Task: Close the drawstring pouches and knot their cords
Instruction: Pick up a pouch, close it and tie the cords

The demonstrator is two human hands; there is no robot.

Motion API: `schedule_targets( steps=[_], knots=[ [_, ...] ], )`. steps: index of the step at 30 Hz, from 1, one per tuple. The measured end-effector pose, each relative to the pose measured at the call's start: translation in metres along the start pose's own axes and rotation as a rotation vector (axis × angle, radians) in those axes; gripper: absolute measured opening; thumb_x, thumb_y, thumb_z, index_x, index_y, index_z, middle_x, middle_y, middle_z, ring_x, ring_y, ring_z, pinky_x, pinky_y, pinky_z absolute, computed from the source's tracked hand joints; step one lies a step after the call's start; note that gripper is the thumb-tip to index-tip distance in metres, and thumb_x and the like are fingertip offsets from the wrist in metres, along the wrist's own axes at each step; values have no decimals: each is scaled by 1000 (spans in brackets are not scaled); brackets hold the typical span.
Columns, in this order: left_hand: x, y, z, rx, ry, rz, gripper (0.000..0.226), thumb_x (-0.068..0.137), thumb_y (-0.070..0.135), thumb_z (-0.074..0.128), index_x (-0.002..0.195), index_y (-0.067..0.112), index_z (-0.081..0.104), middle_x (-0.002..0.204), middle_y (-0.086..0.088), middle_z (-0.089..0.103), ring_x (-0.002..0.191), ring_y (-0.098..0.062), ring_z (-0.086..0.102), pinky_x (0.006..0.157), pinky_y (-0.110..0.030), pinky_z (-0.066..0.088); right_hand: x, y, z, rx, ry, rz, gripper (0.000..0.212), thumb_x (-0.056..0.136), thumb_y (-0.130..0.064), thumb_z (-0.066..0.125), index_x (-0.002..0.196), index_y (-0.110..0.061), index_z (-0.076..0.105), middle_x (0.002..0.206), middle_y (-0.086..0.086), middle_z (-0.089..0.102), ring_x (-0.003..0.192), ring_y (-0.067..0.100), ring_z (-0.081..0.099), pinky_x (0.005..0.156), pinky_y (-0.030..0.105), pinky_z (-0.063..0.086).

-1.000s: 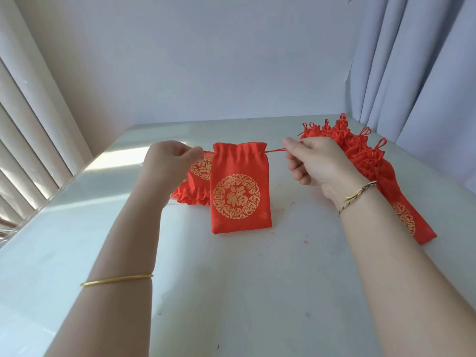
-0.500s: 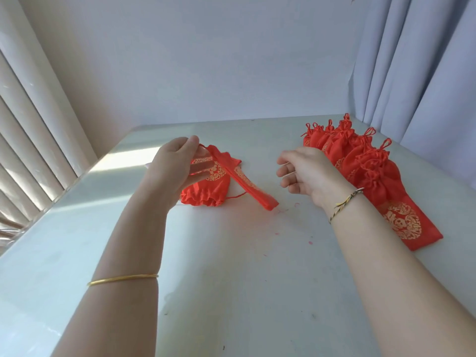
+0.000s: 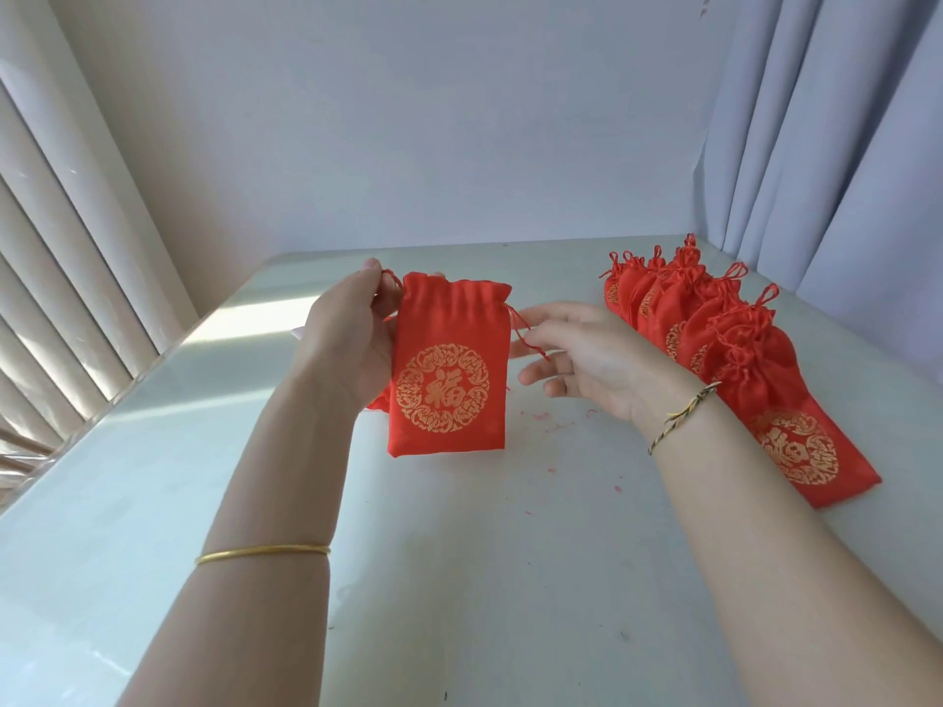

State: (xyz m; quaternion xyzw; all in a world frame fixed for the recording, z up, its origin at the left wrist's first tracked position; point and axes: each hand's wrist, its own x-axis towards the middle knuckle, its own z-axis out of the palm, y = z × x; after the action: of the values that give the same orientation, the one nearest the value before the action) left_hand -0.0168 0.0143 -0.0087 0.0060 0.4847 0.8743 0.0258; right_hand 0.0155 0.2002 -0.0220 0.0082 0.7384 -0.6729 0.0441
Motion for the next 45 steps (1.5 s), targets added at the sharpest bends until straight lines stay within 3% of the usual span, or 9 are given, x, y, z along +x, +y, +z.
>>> schedule_targets(
  steps=[7, 13, 19, 23, 27, 30, 33, 39, 45],
  knots=[
    [4, -2, -3, 9, 93, 11, 43, 100, 24, 38, 58, 14, 43, 59, 1, 40, 61, -14, 48, 64, -26, 40, 0, 2, -10, -60, -77, 83, 45, 95, -50, 36, 82, -14, 61, 54, -3, 52, 42, 10, 44, 44, 20, 35],
    [2, -1, -3, 12, 108, 11, 43, 100, 22, 39, 58, 13, 44, 53, 3, 46, 50, -11, 48, 60, -23, 42, 2, 5, -14, 86, -61, 77, 33, 97, -35, 43, 68, -18, 45, 46, -6, 42, 37, 9, 35, 39, 18, 30],
    [1, -2, -8, 239, 299, 82, 32, 98, 19, 42, 67, 14, 47, 69, 1, 60, 69, -12, 61, 65, -25, 49, 9, 1, -19, 524, 215, 76, 32, 95, -22, 44, 63, -17, 43, 39, -6, 41, 29, 7, 35, 35, 12, 29],
    [5, 1, -10, 163, 402, 105, 35, 96, 14, 39, 61, 15, 39, 75, 3, 62, 68, -9, 61, 64, -24, 44, 12, 4, -21, 704, 406, 94, 33, 95, -19, 41, 61, -19, 39, 33, -9, 36, 25, 5, 30, 33, 9, 24],
    [-2, 4, 1, -110, 205, 102, 36, 97, 16, 34, 61, 16, 36, 74, 1, 71, 79, -13, 70, 73, -26, 49, 10, -3, -18, 611, 545, -39, 31, 91, -16, 43, 60, -18, 41, 37, -8, 39, 30, 7, 33, 36, 11, 26],
    [-11, 11, 15, -169, -48, 75, 37, 100, 24, 34, 64, 17, 43, 62, 3, 62, 73, -14, 70, 81, -30, 53, 2, -19, -21, 555, 487, -160, 32, 92, -20, 47, 60, -18, 44, 43, -6, 43, 35, 9, 37, 40, 13, 30],
    [-23, 18, 30, -34, -202, 55, 33, 99, 28, 39, 79, 12, 59, 62, 1, 55, 57, -11, 61, 72, -28, 57, -9, -37, -16, 455, 380, -283, 32, 92, -23, 51, 60, -18, 49, 50, -5, 46, 41, 10, 41, 44, 17, 35],
    [-43, 19, 45, 403, -377, 122, 16, 88, 0, 55, 102, 0, 63, 66, -2, 52, 59, -10, 52, 61, -21, 50, -33, -62, 5, 134, 222, -497, 32, 92, -23, 53, 61, -19, 58, 59, -5, 56, 58, 10, 50, 55, 20, 39],
    [-49, 21, 49, 609, -442, 200, 7, 82, 4, 67, 79, 10, 68, 65, -1, 56, 58, -10, 51, 64, -23, 47, -47, -71, 17, 15, 126, -584, 27, 92, -17, 53, 67, -11, 61, 61, 0, 56, 51, -2, 51, 50, 8, 38]
  ],
)
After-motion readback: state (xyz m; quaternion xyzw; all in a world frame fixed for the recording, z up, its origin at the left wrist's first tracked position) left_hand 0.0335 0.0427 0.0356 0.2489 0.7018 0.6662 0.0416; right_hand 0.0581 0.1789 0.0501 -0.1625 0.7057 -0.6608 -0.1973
